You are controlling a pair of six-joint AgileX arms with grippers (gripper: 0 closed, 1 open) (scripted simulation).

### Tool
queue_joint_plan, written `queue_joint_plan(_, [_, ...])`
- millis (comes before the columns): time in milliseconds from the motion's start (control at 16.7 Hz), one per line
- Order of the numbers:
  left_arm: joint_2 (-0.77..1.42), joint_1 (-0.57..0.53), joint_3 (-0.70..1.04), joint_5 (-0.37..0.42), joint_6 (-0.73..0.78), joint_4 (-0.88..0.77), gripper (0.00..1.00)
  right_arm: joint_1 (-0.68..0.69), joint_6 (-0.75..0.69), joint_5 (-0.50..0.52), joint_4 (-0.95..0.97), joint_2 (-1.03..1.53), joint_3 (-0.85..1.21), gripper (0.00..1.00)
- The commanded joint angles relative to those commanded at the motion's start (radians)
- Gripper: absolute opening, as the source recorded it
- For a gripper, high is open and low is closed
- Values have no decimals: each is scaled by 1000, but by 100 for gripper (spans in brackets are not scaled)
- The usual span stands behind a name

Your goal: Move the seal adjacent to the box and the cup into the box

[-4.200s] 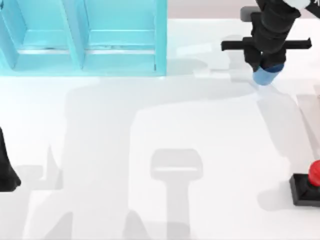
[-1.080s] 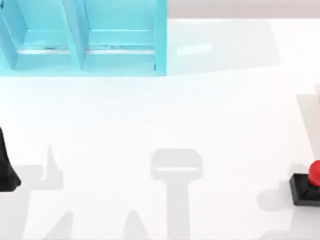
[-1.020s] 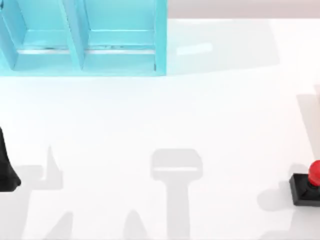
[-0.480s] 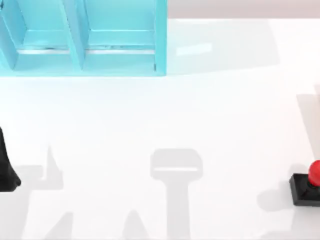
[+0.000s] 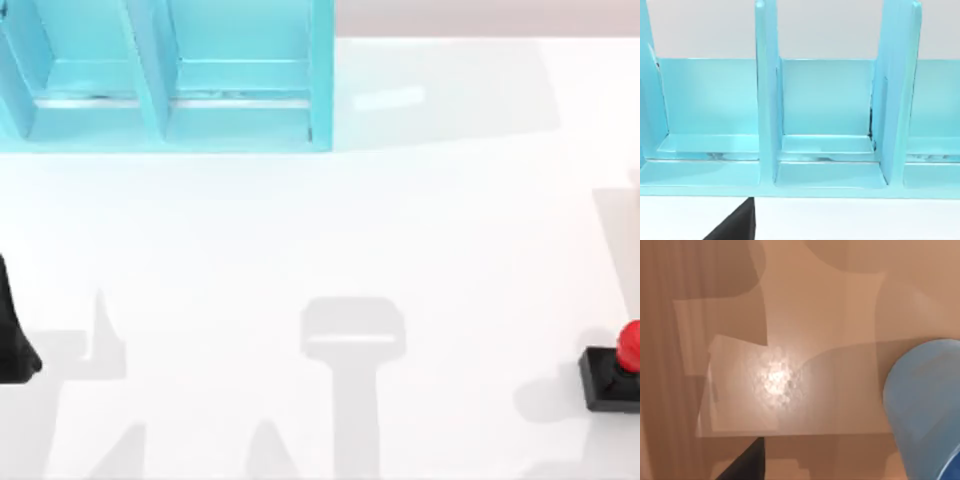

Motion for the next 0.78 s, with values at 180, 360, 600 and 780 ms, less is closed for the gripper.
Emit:
queue_joint_plan(180, [0,0,0,0,0,0,100,1,0,0,0,-1,0,100])
queue_joint_plan(360, [0,0,0,0,0,0,100,7,4,1,-37,-28,37,100])
queue_joint_plan(600, [0,0,0,0,0,0,100,14,14,10,-192,-114,170,100])
queue_joint_plan(780, [0,0,0,0,0,0,100,10,16,15,-302,-152,255,100])
